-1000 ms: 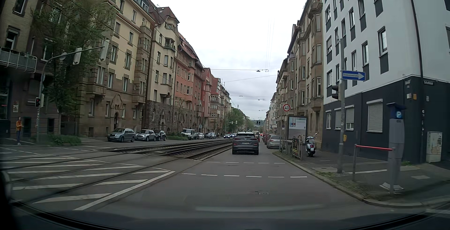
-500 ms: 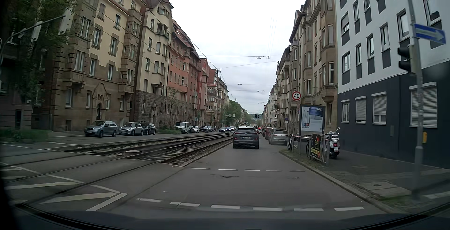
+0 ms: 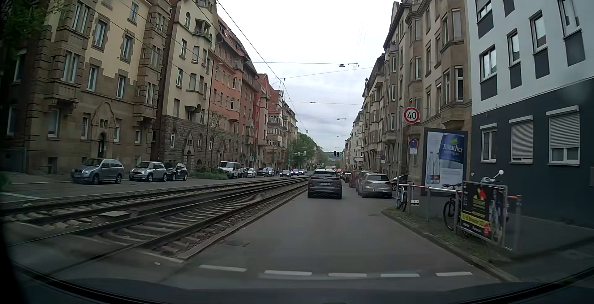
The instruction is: Follow the waypoints while adhering to traffic rules and regulations
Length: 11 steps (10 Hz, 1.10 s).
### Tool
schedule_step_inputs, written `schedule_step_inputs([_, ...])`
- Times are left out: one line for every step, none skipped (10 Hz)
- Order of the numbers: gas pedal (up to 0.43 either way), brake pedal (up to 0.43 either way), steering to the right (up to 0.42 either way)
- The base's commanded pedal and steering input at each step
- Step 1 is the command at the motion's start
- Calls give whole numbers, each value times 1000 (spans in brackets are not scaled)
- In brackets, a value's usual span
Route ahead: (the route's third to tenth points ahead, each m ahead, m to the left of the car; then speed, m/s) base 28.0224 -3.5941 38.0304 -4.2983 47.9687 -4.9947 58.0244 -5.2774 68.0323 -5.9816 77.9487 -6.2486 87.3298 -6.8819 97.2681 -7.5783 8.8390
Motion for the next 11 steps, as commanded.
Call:
schedule_step_inputs([28,0,18])
schedule_step_inputs([28,0,18])
schedule_step_inputs([28,0,19])
schedule_step_inputs([39,0,20])
schedule_step_inputs([39,0,24])
schedule_step_inputs([28,0,26])
schedule_step_inputs([28,0,25])
schedule_step_inputs([28,0,27])
schedule_step_inputs([28,0,26])
schedule_step_inputs([28,0,26])
schedule_step_inputs([28,0,23])
